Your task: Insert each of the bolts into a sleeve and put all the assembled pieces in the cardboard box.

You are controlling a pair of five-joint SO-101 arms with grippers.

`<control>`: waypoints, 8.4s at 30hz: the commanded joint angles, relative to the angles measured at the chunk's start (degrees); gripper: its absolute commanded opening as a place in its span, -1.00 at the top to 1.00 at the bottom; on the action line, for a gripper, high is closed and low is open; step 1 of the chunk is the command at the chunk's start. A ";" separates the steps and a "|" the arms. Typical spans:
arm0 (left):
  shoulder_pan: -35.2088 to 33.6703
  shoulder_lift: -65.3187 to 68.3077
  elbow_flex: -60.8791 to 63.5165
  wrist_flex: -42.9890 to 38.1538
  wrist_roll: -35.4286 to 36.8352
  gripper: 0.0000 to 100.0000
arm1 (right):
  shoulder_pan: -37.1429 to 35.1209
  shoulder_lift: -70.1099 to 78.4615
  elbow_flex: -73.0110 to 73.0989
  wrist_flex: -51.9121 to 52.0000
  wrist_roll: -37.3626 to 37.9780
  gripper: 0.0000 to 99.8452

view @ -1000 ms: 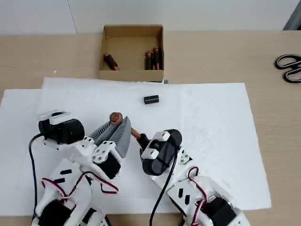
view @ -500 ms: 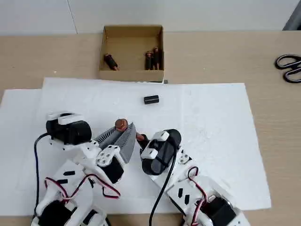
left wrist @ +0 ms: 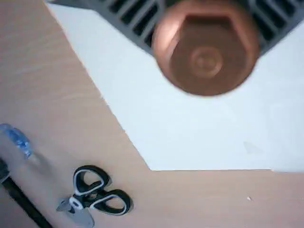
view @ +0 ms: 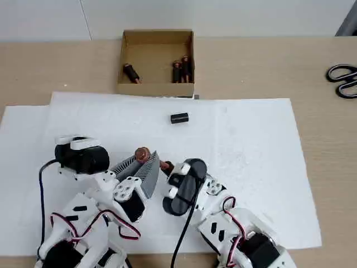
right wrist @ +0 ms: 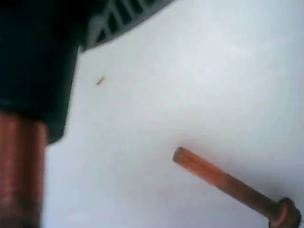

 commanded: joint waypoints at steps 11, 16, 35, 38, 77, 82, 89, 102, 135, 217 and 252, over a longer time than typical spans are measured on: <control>0.88 0.62 -1.63 4.57 -3.52 0.99 | -0.57 -0.13 -3.34 -1.98 2.37 0.99; 0.97 0.62 -3.03 4.48 -3.69 0.99 | -0.40 -2.07 -3.43 -2.07 2.90 0.99; 0.79 0.62 -0.84 2.81 -7.03 0.99 | -0.57 -1.80 -3.34 -8.48 4.84 0.99; 0.79 0.62 -0.31 4.92 -8.79 0.99 | -0.57 -1.80 -3.34 -8.48 4.84 0.99; -8.35 0.70 -3.82 4.22 -6.77 0.99 | -3.30 -1.80 -2.99 -11.30 8.35 0.99; -8.62 0.70 -5.49 4.22 -4.48 0.99 | 0.04 -1.80 -2.99 -12.53 8.26 0.99; -8.70 0.70 -7.16 3.87 -2.11 0.99 | 2.51 -1.71 -2.90 -14.46 8.09 0.99; -6.51 2.11 -7.52 8.44 0.09 0.99 | 2.24 -1.71 -0.79 -14.55 3.52 0.99; -3.60 12.92 -9.89 9.67 -0.35 0.99 | 2.15 -1.71 0.53 -14.46 3.52 0.99; -21.27 92.75 -61.14 37.80 -17.23 0.99 | 35.30 102.46 -62.15 25.54 -10.99 1.00; -21.54 92.75 -61.14 37.63 -17.49 0.99 | 35.03 112.40 -71.91 25.19 -4.13 0.63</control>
